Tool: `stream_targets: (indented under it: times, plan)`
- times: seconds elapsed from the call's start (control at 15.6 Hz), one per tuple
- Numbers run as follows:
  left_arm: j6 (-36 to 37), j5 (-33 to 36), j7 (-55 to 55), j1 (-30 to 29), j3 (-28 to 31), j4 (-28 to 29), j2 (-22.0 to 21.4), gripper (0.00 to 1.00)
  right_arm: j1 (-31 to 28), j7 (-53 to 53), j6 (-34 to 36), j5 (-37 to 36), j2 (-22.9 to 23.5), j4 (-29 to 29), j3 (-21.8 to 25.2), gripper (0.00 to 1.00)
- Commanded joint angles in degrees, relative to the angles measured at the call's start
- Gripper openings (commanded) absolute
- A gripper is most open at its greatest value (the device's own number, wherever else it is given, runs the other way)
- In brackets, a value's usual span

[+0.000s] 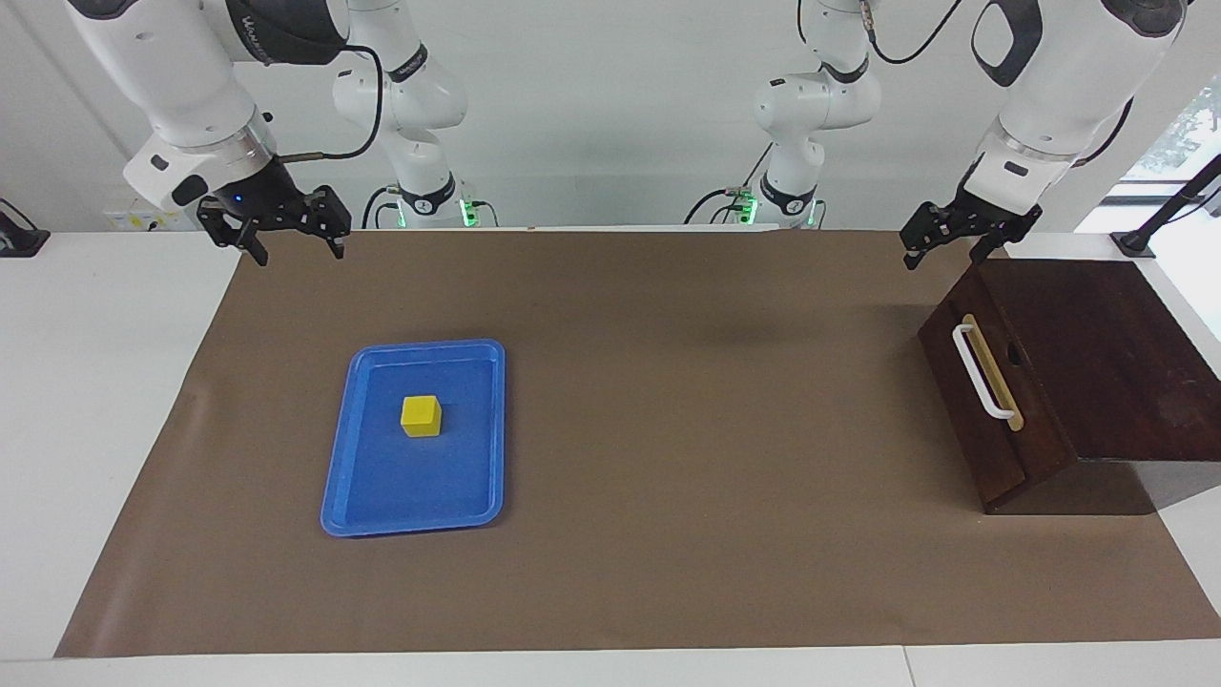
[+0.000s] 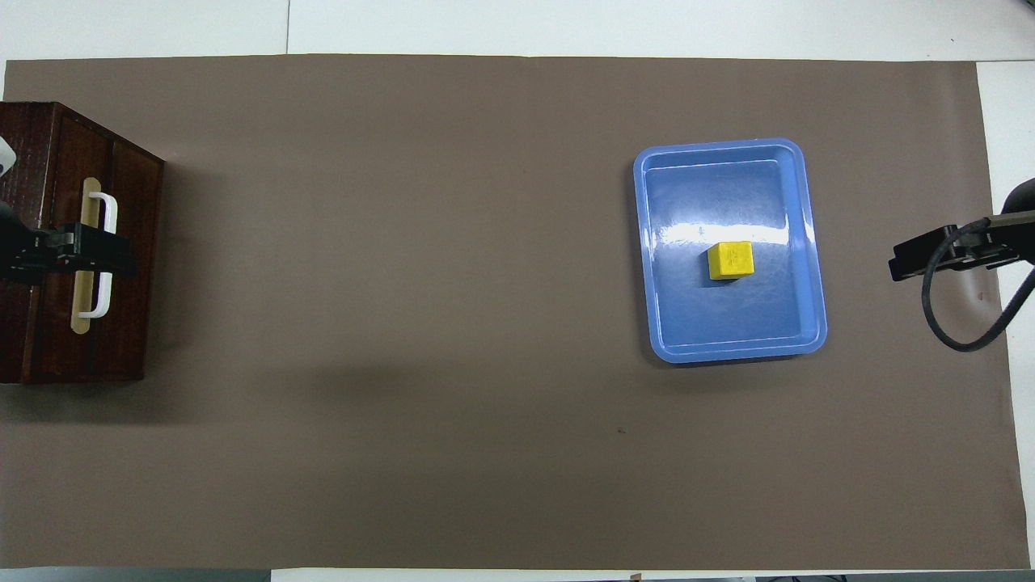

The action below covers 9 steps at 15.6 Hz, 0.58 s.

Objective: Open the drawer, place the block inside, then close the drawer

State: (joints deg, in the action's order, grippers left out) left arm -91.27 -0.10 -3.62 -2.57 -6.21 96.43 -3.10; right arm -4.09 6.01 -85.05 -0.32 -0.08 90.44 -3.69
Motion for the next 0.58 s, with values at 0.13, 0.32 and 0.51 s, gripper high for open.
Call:
stream_targets:
  times: [0.13, 0.32, 0.51]
  plan:
    - [-1.72, -0.52, 0.81, -0.33, -0.03, 2.71, -2.18, 1.00, -0.56, -1.00, -0.91, -1.44, -0.53, 0.44, -0.36, 1.00]
    - [-2.41, -0.43, 0.98, 0.10, -0.03, 2.97, -2.26, 1.00, -0.74, -0.56, -1.08, -1.35, -0.45, 0.35, -0.27, 1.00]
    - [-9.43, 4.55, 0.72, 2.11, -0.55, 7.18, -2.61, 1.00, -0.74, -0.39, -3.81, -1.61, -0.53, 0.61, -0.18, 1.00]
